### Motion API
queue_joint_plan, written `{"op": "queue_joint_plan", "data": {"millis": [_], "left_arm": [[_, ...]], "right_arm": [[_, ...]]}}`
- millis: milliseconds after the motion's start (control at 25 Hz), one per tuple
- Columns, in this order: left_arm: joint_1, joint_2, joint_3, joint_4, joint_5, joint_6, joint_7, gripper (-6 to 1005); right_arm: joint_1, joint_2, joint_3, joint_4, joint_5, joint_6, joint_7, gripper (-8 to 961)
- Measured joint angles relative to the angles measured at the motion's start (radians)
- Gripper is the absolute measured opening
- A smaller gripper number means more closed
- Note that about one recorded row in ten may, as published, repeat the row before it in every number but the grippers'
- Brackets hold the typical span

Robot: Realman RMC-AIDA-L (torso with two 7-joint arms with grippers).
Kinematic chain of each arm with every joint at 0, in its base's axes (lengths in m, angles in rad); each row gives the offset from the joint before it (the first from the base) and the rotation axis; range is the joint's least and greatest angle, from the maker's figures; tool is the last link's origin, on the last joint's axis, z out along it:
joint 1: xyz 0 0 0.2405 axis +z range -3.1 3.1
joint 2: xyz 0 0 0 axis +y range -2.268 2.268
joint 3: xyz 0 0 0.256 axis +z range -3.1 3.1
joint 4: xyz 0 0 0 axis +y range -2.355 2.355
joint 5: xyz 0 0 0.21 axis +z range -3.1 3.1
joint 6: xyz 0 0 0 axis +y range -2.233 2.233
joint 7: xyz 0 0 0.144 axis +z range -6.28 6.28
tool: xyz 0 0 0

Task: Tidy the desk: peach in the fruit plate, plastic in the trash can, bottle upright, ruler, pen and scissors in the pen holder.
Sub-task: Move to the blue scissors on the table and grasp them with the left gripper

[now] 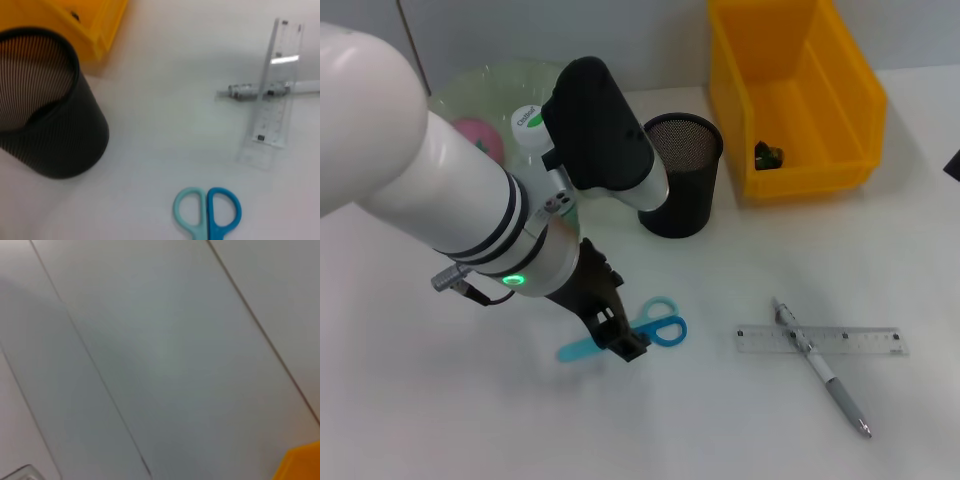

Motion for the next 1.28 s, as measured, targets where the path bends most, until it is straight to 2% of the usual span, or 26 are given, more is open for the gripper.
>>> {"op": "queue_joint_plan", "data": {"millis": [80,320,960,1200,1280], "left_arm": [[-0.010,0.000,-0.003,-0.047,-0.006,-0.018,0.008,784],[-0.013,0.000,-0.004,-0.098,-0.019,-0.041,0.038,778],[-0.043,-0.002,-0.007,-0.184,-0.055,-0.051,0.099,763],[-0.056,-0.002,-0.015,-0.226,-0.055,-0.053,0.112,673],[-0.061,-0.002,-0.017,-0.244,-0.055,-0.059,0.116,679]], "right_arm": [[0.003,0.000,-0.012,0.000,0.000,0.002,0.000,831],[0.010,0.001,-0.021,-0.001,-0.001,0.006,-0.001,831],[0.026,0.003,-0.040,0.006,-0.011,0.023,-0.001,831],[0.031,0.008,-0.053,0.007,-0.012,0.031,-0.002,831],[0.033,0.010,-0.061,0.007,-0.012,0.035,-0.002,831]]}}
